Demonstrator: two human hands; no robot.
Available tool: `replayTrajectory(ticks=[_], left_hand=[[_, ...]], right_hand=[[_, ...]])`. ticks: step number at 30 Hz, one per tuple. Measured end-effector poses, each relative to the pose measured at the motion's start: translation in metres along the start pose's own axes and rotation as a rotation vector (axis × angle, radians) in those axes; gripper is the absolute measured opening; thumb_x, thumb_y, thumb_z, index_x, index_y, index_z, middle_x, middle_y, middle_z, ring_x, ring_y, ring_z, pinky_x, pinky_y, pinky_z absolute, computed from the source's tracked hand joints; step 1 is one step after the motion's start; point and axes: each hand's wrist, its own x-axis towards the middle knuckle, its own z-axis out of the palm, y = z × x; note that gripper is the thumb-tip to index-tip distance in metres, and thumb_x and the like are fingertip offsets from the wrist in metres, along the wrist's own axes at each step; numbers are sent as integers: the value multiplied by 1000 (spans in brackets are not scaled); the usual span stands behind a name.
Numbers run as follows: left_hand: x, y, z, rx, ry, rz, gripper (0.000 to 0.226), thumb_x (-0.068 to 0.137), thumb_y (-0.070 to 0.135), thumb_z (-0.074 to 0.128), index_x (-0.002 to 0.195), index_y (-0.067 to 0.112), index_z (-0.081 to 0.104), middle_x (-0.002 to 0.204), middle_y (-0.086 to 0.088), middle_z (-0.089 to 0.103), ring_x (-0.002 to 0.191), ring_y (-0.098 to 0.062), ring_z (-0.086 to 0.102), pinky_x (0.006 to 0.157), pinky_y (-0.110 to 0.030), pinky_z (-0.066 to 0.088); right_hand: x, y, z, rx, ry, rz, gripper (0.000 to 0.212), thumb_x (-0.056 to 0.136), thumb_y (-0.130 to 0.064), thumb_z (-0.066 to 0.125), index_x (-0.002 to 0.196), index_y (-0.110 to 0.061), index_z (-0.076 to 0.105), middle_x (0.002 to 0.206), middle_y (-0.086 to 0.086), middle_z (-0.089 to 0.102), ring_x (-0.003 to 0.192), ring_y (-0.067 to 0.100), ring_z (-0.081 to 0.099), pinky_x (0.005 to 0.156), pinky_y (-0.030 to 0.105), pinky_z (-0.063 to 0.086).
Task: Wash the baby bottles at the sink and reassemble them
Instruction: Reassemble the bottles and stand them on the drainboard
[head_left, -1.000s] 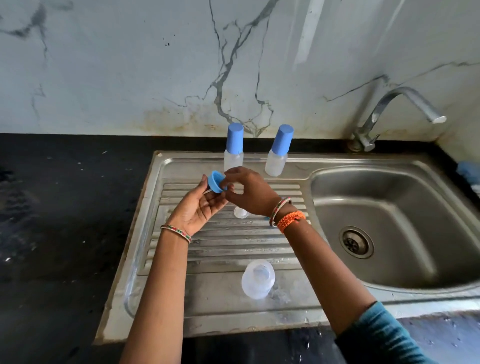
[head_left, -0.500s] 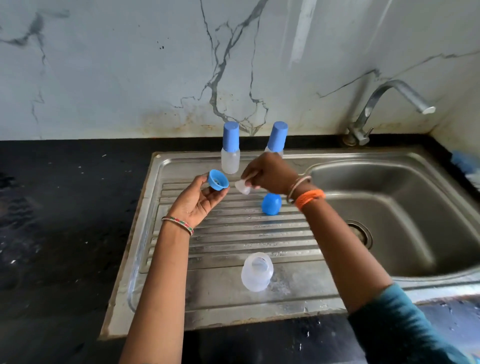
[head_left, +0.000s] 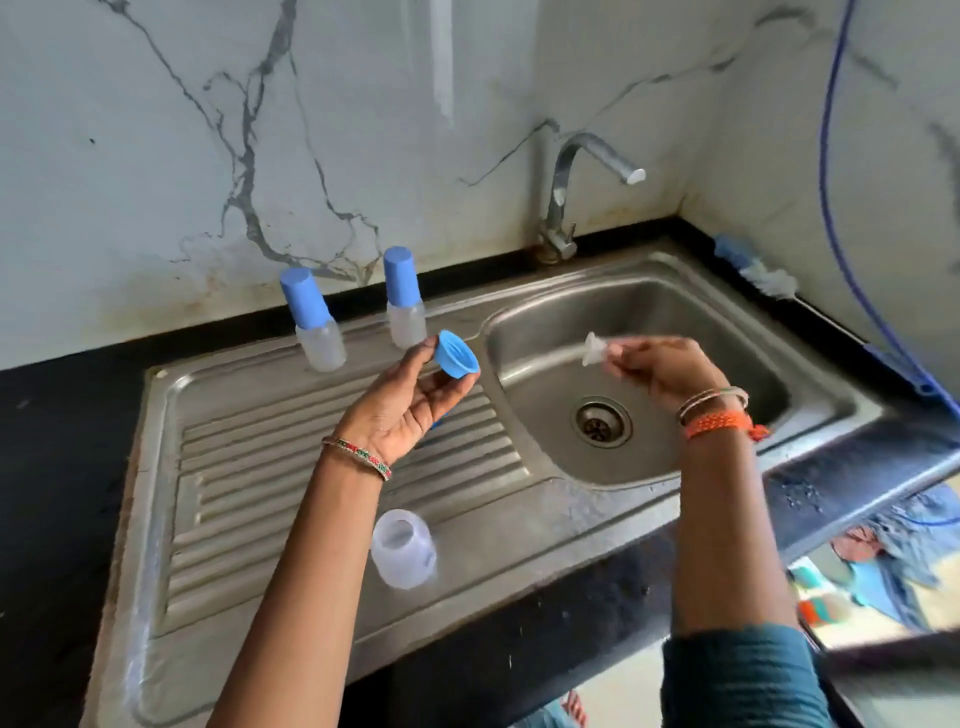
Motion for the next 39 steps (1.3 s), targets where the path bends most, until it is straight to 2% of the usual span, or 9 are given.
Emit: replayTrajectory(ticks=[3, 5, 7, 9, 12, 17, 25, 30, 39], left_hand=[[2, -6, 16, 2, -14, -8, 22, 96, 21, 49, 103, 1, 57, 90, -25, 69, 76, -26, 72, 64, -28, 59], [1, -10, 22, 18, -33, -15, 21, 96, 19, 49, 102, 1, 57, 93, -25, 67, 77, -26, 72, 64, -28, 59], [-3, -13, 24, 44, -29, -36, 18, 96, 18, 50, 100, 2, 57, 97, -26, 65, 80, -27, 70, 66, -29, 60], [-5, -13, 26, 59, -21, -27, 15, 96, 17, 50, 98, 3, 57, 99, -26, 64, 84, -28, 68, 71, -31, 59], [-12, -11, 27, 114, -6, -5, 15, 96, 18, 49, 98, 5, 57, 98, -25, 64, 82, -26, 67, 73, -29, 57], [-29, -3, 22, 95, -15, 51, 25, 95, 21, 50, 113, 4, 55, 100, -21, 65, 91, -26, 63, 76, -29, 56], [-53, 12, 1, -67, -114, 116, 28, 93, 22, 52, 113, 4, 59, 95, -21, 71, 83, -25, 71, 66, -29, 60], [-65, 13, -9, -82, -84, 173, 22, 95, 23, 51, 103, 6, 63, 89, -17, 72, 78, -22, 72, 66, -28, 59], [-73, 13, -17, -111, -156, 189, 25, 95, 22, 49, 109, 4, 62, 97, -18, 70, 85, -22, 71, 73, -29, 59]], right_hand=[[-12, -6, 2, 129, -163, 17, 28, 88, 14, 42, 90, 0, 66, 72, 8, 70, 65, 13, 69, 57, 18, 55], [-15, 1, 18, -98, 182, 128, 11, 87, 1, 59, 91, 2, 69, 86, 20, 70, 85, 27, 70, 73, 28, 56], [-24, 4, 33, -7, 381, 133, 11, 80, -4, 70, 84, 6, 69, 85, 23, 67, 76, 27, 70, 70, 31, 57], [-30, -11, 55, 486, 186, 77, 7, 84, 5, 64, 89, 8, 61, 78, 18, 62, 54, 16, 65, 58, 24, 57], [-48, -32, 85, 704, -60, -21, 27, 91, 6, 53, 118, 1, 53, 85, 15, 61, 65, 18, 63, 69, 28, 59], [-81, -64, 115, 361, -149, -238, 19, 93, -2, 53, 109, -8, 63, 99, 13, 62, 85, 20, 60, 86, 33, 53], [-112, -74, 140, 29, -147, -528, 15, 82, -5, 68, 85, -13, 56, 74, 4, 61, 62, 6, 59, 57, 18, 51], [-128, -70, 145, -288, -103, -672, 11, 83, -17, 70, 92, -11, 68, 91, -1, 69, 90, 13, 64, 86, 32, 52], [-153, -68, 148, -519, -214, -713, 31, 95, -31, 52, 119, -18, 66, 137, 2, 51, 130, 22, 41, 104, 50, 36]])
